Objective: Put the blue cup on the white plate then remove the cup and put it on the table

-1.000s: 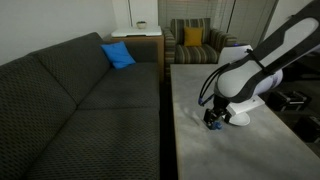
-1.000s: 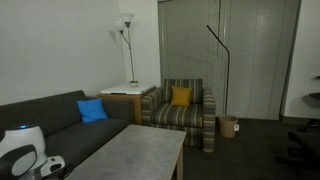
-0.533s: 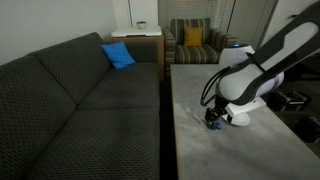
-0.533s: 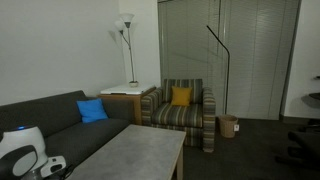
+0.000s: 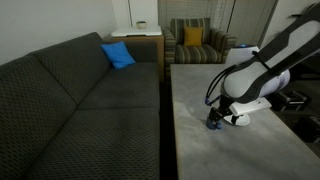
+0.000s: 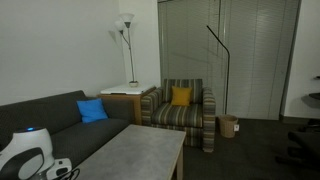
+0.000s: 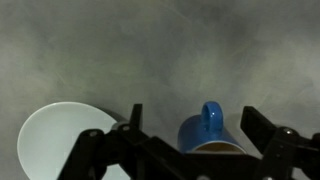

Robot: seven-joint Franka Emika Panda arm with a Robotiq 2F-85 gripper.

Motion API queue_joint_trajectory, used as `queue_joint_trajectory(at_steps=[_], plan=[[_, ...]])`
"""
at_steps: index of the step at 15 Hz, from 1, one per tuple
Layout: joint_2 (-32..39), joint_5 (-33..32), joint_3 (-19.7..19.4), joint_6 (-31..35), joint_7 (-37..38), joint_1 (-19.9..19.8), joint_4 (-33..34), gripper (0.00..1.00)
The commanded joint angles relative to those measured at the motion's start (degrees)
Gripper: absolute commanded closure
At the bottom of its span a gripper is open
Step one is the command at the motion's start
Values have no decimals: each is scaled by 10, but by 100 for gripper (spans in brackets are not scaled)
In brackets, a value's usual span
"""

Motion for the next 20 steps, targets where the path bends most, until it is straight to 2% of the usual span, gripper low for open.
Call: queue_joint_trajectory(at_steps=[1,12,13,14,16,20], plan=[[0,14,14,21,-19,-16,-10,0],[0,5,-1,49,-6,18,-28,2],[0,5,-1,52,-6,20,-29,11],[0,5,-1,54,-7,21,-30,27],[0,4,-3,56,-7,23,-31,41],[0,2,-5,56,-6,26,-33,45]])
